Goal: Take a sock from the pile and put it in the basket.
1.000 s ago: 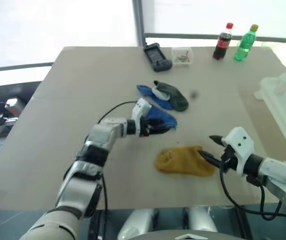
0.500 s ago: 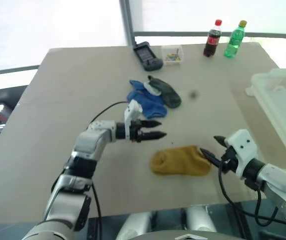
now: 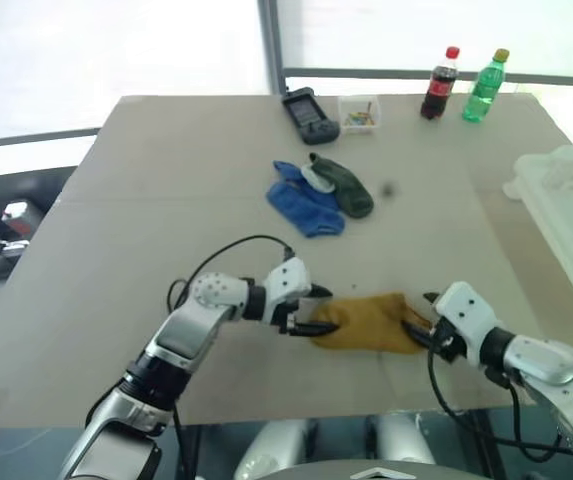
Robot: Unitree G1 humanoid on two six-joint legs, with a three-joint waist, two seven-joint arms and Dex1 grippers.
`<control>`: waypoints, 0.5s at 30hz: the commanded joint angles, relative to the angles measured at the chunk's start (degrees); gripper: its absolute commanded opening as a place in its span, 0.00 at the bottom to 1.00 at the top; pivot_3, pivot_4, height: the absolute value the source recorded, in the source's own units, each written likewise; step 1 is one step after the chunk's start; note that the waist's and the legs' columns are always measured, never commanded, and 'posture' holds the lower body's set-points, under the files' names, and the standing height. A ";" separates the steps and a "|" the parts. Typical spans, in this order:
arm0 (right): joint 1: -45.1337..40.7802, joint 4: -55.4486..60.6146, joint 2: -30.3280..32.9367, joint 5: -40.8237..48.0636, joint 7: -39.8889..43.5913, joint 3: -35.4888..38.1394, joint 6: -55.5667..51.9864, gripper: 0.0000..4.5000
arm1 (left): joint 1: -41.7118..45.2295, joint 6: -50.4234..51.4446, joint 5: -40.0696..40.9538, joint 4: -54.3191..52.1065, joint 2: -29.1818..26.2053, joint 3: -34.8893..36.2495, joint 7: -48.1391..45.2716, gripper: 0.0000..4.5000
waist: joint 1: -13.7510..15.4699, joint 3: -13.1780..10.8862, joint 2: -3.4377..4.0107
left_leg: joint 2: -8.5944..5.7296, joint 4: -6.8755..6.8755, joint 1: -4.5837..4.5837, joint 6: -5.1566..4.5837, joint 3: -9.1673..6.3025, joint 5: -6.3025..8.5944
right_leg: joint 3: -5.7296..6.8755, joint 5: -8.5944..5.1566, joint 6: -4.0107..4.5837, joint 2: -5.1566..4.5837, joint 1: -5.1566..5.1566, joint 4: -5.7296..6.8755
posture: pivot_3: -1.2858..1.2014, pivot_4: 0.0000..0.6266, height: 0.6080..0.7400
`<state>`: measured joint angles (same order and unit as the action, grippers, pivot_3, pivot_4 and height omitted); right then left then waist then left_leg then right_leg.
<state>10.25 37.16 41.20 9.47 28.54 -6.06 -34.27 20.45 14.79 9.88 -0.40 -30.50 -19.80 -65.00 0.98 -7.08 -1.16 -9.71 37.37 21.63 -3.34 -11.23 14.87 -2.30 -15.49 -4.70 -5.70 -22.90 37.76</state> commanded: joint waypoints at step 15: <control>3.90 9.12 -6.72 12.89 0.04 9.25 -12.07 0.72 | -1.85 6.23 9.38 -1.93 -1.80 6.07 -2.30 0.75 | -0.10 0.01 0.10 | 0.03 -0.21 -0.42 -0.02 0.03 0.02 | -0.02 -0.01 -0.01 0.06 0.31 -0.02 | 0.52 0.24 1.00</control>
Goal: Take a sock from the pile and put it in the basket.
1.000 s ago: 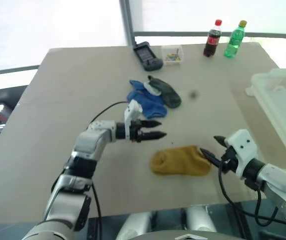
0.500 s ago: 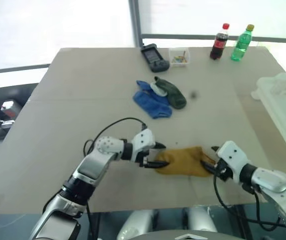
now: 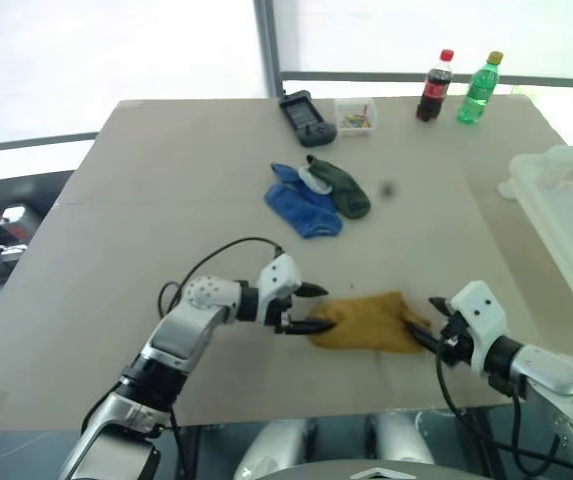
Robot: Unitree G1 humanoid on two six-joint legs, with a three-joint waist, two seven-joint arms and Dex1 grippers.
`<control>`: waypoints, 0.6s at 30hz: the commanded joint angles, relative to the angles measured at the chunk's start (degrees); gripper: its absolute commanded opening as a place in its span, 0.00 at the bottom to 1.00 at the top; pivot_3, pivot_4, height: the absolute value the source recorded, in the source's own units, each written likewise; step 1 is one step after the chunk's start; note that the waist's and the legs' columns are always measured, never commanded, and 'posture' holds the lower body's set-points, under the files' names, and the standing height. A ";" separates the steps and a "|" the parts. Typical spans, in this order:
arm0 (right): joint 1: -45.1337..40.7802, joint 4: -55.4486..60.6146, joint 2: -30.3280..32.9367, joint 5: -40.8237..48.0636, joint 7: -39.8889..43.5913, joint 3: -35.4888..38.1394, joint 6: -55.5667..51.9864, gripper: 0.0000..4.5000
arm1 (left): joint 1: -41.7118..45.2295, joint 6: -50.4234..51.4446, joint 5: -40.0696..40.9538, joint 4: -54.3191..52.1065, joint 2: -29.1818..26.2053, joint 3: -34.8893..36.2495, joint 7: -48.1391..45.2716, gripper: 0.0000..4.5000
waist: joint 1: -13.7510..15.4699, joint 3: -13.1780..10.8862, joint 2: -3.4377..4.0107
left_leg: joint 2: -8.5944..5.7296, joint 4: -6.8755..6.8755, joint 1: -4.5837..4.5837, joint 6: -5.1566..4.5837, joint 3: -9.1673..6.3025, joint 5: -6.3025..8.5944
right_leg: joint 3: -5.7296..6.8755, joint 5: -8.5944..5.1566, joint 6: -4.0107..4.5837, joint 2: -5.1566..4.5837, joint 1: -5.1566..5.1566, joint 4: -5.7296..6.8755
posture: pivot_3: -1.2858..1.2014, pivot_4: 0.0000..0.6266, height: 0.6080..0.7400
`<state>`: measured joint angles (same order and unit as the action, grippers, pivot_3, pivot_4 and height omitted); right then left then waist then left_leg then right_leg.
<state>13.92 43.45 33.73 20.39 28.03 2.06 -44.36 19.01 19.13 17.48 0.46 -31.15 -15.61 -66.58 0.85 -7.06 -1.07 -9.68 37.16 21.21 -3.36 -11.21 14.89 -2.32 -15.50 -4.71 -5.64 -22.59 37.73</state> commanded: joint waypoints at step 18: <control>0.12 -1.96 6.13 -2.73 1.42 -6.29 -1.12 0.40 | -3.30 -0.68 -5.62 -3.43 -2.57 -4.00 0.06 0.72 | 0.24 -0.04 0.03 | 0.00 -0.06 0.00 -0.02 0.01 0.02 | 0.00 0.00 0.00 -0.03 0.05 -0.11 | 0.52 0.24 1.00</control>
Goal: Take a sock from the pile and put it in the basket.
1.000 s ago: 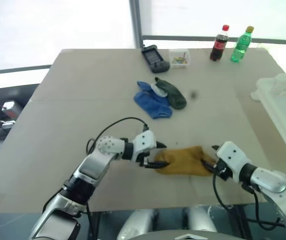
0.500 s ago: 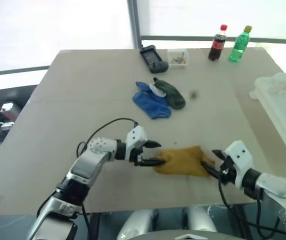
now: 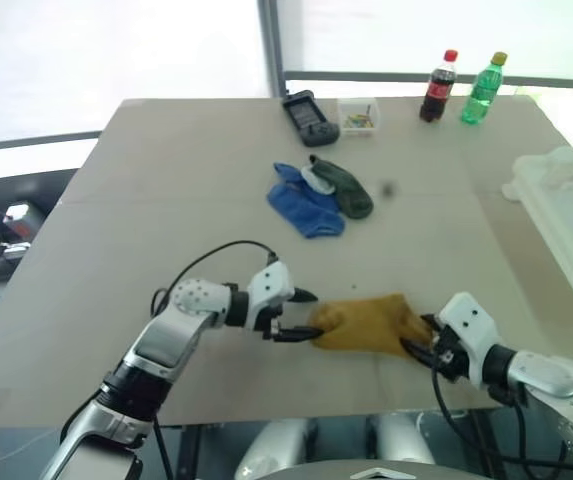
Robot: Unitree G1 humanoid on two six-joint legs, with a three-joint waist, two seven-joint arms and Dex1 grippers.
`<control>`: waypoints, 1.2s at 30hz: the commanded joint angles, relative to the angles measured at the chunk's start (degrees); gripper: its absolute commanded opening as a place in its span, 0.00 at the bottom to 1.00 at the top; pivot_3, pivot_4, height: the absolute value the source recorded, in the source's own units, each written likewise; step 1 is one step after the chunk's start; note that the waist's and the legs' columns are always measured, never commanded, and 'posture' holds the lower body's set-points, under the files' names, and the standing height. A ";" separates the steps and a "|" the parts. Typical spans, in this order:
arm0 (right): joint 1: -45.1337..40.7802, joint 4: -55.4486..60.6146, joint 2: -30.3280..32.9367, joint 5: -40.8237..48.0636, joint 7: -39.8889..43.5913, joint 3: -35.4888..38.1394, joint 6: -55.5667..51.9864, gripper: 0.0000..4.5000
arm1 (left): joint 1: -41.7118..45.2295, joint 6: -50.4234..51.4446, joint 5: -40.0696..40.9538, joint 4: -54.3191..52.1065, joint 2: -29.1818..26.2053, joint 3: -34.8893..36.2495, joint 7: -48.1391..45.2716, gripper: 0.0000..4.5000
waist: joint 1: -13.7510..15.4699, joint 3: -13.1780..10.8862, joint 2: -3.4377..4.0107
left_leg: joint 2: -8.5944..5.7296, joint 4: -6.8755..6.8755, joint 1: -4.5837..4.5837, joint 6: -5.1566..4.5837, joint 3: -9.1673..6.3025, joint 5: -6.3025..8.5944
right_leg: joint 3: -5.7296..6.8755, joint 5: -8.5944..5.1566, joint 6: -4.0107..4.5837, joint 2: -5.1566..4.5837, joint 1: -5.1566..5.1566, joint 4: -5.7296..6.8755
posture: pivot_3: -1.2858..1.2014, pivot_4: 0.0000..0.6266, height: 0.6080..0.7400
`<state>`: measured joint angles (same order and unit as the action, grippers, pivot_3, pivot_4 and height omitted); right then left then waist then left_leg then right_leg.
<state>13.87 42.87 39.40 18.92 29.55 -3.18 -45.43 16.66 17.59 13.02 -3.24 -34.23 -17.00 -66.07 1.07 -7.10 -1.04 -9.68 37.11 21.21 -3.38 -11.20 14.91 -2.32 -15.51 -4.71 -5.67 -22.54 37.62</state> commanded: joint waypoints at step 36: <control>-12.31 -4.56 0.18 -3.83 6.42 -1.33 10.89 0.73 | 4.21 38.99 19.99 -4.25 -0.79 14.43 7.13 0.56 | -0.24 -0.24 -0.01 | 0.03 -0.09 0.14 0.01 -0.01 0.01 | 0.02 0.00 0.00 0.10 -0.24 -0.05 | 0.52 0.24 1.00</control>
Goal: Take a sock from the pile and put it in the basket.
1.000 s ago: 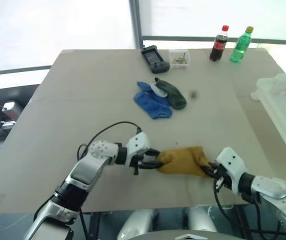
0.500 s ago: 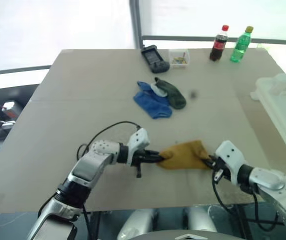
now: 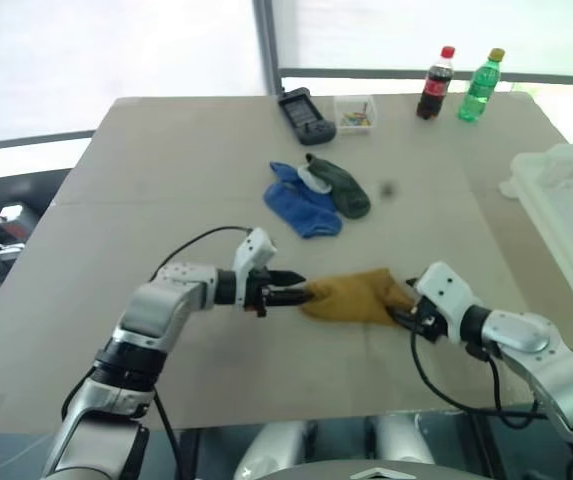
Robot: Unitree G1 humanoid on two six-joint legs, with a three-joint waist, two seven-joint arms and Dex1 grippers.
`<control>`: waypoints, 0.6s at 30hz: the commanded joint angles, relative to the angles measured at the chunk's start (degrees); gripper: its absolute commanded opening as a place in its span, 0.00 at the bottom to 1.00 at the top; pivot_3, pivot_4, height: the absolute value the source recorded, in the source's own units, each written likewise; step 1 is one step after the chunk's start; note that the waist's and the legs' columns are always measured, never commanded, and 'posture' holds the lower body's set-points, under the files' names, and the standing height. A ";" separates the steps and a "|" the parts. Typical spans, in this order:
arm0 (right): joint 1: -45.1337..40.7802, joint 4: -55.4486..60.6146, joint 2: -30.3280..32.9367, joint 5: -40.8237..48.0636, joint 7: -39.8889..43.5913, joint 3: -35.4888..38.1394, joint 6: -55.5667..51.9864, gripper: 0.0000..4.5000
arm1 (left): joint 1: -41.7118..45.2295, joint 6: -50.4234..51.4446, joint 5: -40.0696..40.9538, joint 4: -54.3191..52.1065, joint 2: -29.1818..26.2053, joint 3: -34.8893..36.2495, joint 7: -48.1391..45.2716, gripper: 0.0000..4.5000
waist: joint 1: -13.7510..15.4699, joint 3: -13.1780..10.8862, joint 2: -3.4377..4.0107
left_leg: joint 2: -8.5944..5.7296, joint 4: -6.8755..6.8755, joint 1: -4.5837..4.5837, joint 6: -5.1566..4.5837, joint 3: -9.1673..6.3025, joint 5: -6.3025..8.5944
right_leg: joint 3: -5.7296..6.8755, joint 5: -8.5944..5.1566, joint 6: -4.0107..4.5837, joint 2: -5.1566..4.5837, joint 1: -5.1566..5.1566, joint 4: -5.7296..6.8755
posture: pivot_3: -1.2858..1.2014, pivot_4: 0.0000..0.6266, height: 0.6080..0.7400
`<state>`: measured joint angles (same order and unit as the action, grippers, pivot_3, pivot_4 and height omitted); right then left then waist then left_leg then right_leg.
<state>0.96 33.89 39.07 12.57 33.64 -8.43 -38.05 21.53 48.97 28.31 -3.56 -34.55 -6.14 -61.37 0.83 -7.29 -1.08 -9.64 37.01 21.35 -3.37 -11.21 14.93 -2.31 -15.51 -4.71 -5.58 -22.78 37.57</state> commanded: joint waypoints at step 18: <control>-0.53 -5.69 -3.20 2.55 8.69 2.85 17.99 0.03 | -0.60 17.80 9.01 -6.34 1.79 5.02 13.12 0.57 | 0.06 -0.16 -0.01 | 0.02 0.02 -0.01 0.02 0.04 0.00 | -0.02 0.00 0.01 0.01 0.01 0.02 | 0.52 0.24 1.00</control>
<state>1.33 29.96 36.44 16.46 41.30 -3.85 -22.69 21.01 66.13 36.53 -8.29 -31.71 -2.25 -48.64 0.89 -7.45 -1.09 -9.63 37.04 21.34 -3.35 -11.18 14.93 -2.32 -15.51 -4.71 -5.57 -22.77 37.58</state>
